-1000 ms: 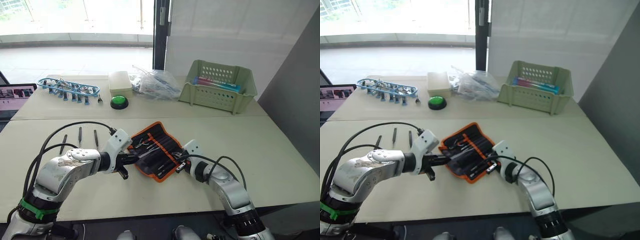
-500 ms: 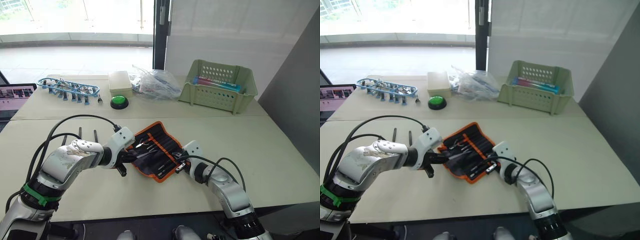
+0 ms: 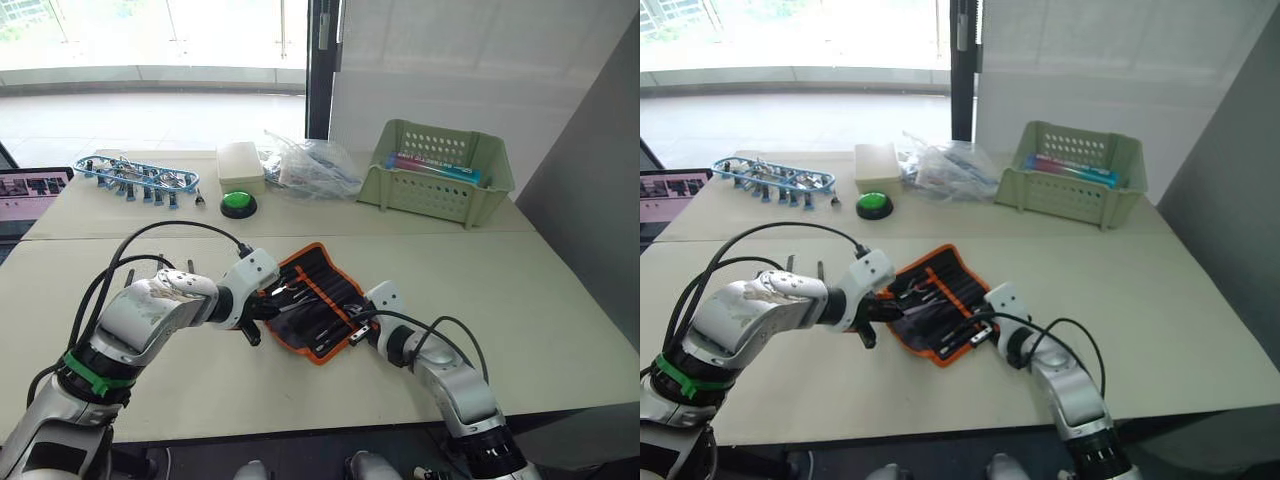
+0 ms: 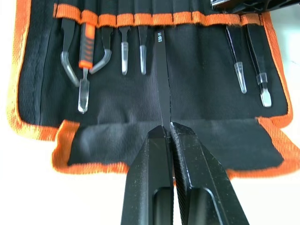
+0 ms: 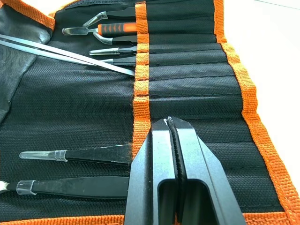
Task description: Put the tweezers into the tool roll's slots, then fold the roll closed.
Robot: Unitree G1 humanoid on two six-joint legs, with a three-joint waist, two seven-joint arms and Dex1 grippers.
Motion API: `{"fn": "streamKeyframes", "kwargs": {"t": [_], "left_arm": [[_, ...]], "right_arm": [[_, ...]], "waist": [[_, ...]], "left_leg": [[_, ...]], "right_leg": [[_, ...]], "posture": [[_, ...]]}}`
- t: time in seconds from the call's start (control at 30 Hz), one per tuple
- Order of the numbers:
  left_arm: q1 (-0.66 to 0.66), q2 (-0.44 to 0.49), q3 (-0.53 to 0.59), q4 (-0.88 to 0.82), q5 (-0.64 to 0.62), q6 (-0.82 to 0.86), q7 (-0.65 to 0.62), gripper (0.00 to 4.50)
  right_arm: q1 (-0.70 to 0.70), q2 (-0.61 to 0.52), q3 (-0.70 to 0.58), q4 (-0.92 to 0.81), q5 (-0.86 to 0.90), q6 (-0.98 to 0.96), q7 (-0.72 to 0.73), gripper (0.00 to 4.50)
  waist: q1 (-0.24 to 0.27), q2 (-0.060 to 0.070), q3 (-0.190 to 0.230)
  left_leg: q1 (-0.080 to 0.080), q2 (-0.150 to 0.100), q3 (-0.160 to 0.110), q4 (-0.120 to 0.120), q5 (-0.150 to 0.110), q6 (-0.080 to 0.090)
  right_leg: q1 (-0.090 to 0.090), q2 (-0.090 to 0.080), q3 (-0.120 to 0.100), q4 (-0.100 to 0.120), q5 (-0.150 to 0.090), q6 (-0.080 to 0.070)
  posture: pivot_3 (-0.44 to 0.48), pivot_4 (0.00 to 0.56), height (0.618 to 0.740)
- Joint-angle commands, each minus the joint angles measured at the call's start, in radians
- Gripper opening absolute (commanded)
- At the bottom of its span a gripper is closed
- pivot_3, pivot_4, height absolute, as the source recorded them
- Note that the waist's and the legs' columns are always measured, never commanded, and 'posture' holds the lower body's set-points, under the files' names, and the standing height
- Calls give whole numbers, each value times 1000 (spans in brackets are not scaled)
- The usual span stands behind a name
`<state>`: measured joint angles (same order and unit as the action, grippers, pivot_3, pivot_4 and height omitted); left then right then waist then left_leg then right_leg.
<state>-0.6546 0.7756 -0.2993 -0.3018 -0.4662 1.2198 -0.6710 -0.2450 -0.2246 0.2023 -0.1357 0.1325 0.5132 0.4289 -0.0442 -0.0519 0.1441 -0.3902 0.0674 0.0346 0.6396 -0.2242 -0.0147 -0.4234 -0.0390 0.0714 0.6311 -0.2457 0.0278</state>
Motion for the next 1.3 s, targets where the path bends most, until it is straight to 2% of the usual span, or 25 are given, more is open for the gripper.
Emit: {"fn": "streamKeyframes", "kwargs": {"t": [0.03, 0.23, 0.67, 0.9, 1.1, 1.3], "left_arm": [[-36, -26, -27, 39, 40, -21, 4, 13], [-68, -99, -67, 110, 88, -59, 6, 13], [-76, -292, -100, 388, 242, -363, -3, 13], [-73, -307, -84, 400, 270, -387, -30, 13], [-37, -260, 33, 232, 199, -307, -52, 1973], [95, -146, 269, -56, 58, -138, -54, 3908]], "right_arm": [[29, -3, 14, 29, -10, 46, -4, 0], [34, -3, 15, 21, -9, 51, -7, 0], [33, -14, 20, 6, -7, 77, 1, 0], [39, -18, 21, -9, -5, 92, -1, 0], [40, -18, 17, -5, -6, 92, -5, 0], [42, -28, 11, 0, -3, 89, 8, 0]], "waist": [[1, 0, 0], [2, 0, 0], [6, 1, -1], [23, 1, -1], [16, 1, -1], [0, 2, 0]], "left_leg": [[0, 0, 0, 0, 0, 0], [0, 0, 0, 1, 0, 0], [0, -1, -1, 1, 0, 0], [1, -2, -2, 5, 0, 1], [-1, -1, -2, 5, 1, 1], [-3, -1, -3, 3, 0, 1]], "right_leg": [[0, 0, 0, 0, 0, 0], [0, 0, 0, 0, 0, 0], [1, 0, 0, 1, 2, -3], [3, 0, 1, 1, 2, 3], [1, 1, 1, 1, 2, 2], [0, 1, 1, 1, 4, -2]], "posture": [[0, 150, 740], [0, 150, 740], [0, 150, 740], [0, 150, 740], [0, 150, 740], [0, 150, 740]]}}
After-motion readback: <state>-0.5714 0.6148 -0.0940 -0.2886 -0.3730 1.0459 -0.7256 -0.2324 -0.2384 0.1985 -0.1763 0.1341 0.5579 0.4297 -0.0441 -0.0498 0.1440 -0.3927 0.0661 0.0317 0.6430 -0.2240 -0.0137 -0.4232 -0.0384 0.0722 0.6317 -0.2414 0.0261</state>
